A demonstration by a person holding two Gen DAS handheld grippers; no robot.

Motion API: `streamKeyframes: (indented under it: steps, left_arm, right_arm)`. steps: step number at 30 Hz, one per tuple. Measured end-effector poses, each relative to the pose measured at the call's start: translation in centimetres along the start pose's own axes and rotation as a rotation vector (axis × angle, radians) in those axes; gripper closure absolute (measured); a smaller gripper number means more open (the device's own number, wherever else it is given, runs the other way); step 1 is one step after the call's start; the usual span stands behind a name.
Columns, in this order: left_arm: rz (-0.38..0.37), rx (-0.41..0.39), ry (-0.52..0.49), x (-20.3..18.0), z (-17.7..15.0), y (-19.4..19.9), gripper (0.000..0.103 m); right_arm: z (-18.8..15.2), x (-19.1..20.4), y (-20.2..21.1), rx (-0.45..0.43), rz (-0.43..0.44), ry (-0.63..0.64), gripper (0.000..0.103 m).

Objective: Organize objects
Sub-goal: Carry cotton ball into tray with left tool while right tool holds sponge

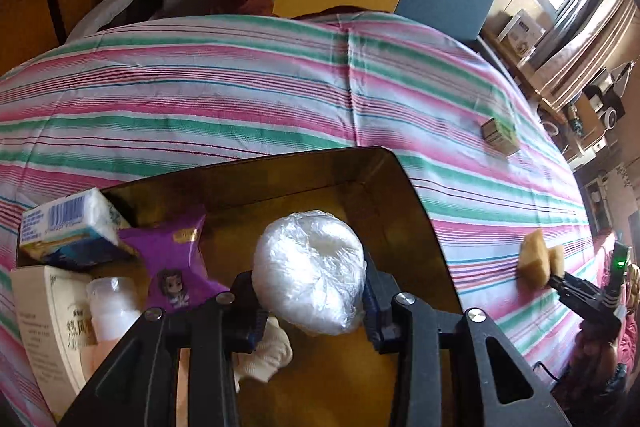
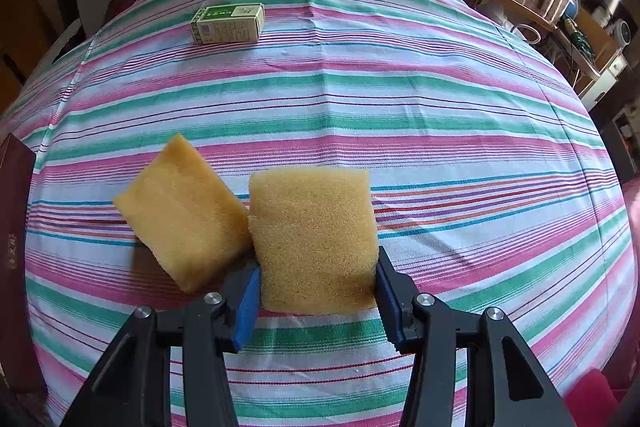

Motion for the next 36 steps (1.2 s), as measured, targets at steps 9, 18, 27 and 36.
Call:
streamKeyframes:
  steps: [9,18,27,36]
  left_arm:
    - [0.062,0.032,-0.036,0.8,0.2,-1.3,0.053]
    - [0.072,-0.139,-0.087,0.6,-3.3,7.0,0.049]
    - [0.054,-0.175,0.019,2.7,-11.4,12.5,0.049]
    - [0.011,-0.174,0.139,5.0,-16.7,14.4,0.05]
  right_arm:
    - [-0.1,0.0,-0.1,-0.001,-0.002,0.001,0.052]
    - [-0.1,0.0,-0.1,-0.002,0.0,0.0,0.052]
    - [0.0,-0.1,0.1,-0.011,-0.004,-0.002,0.052]
    - [0.1,-0.4,2.0,-0.085,0.047,-0.036,0.052]
Point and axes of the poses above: each gripper's, at about its wrist camera, not at the fingertips, and y roughly against the way its jaws point, x to its left, z to its top, the point moved 2 cm from there along -y, roughly the way its jaws point, and after that the axes turned 1 degree about -z, right-handed, at the moved point
